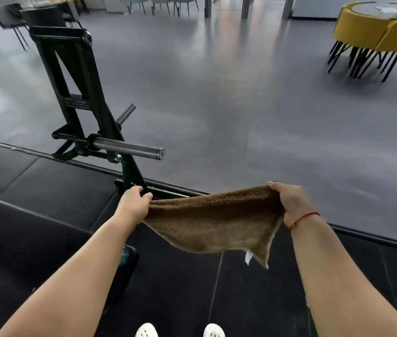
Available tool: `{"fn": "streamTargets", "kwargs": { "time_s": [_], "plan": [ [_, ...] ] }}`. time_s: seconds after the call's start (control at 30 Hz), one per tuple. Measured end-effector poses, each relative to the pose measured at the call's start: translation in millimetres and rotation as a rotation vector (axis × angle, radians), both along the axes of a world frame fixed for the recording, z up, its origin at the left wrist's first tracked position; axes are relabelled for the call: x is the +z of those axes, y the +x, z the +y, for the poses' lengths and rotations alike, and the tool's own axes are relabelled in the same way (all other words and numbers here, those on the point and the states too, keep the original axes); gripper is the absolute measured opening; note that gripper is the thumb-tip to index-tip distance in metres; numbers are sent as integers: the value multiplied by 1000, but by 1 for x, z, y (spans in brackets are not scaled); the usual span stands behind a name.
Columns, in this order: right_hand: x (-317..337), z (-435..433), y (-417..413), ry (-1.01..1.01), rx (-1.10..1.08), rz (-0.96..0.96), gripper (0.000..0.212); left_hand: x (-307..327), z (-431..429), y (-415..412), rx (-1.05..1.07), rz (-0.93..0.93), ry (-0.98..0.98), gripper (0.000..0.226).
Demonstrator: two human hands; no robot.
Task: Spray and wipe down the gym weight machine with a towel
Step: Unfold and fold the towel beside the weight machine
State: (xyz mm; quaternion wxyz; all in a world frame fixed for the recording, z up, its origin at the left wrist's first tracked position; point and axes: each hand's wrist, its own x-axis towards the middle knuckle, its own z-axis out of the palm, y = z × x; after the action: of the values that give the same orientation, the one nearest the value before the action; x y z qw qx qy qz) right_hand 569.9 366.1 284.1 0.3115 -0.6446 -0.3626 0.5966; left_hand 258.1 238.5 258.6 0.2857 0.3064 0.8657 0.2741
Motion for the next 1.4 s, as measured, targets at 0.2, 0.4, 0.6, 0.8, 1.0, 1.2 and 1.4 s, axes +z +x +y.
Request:
{"fn": "streamTargets", "kwargs": {
  "time_s": [0.2,0.4,0.6,0.8,1.0,1.2,1.4],
  "plan": [
    [-17,13,18,-63,51,-76,17,10,2,1,134,-543,189,18],
    [-30,16,31,-138,8,129,15,20,12,2,-56,-598,55,26],
    [-31,21,33,-160,-79,227,11,23,23,7,-131,-470,-53,38],
    [-34,33,36,-89,-74,171,10,19,34,10,-351,-117,-236,51],
    [-42,48,46,-32,-23,60,15,16,47,16,-430,76,-298,47],
    [-31,41,55,-6,151,-11,21,15,54,14,-423,250,-306,33],
    [-21,35,56,39,493,-192,20,15,52,-1,-538,397,-225,26]
  ]
}}
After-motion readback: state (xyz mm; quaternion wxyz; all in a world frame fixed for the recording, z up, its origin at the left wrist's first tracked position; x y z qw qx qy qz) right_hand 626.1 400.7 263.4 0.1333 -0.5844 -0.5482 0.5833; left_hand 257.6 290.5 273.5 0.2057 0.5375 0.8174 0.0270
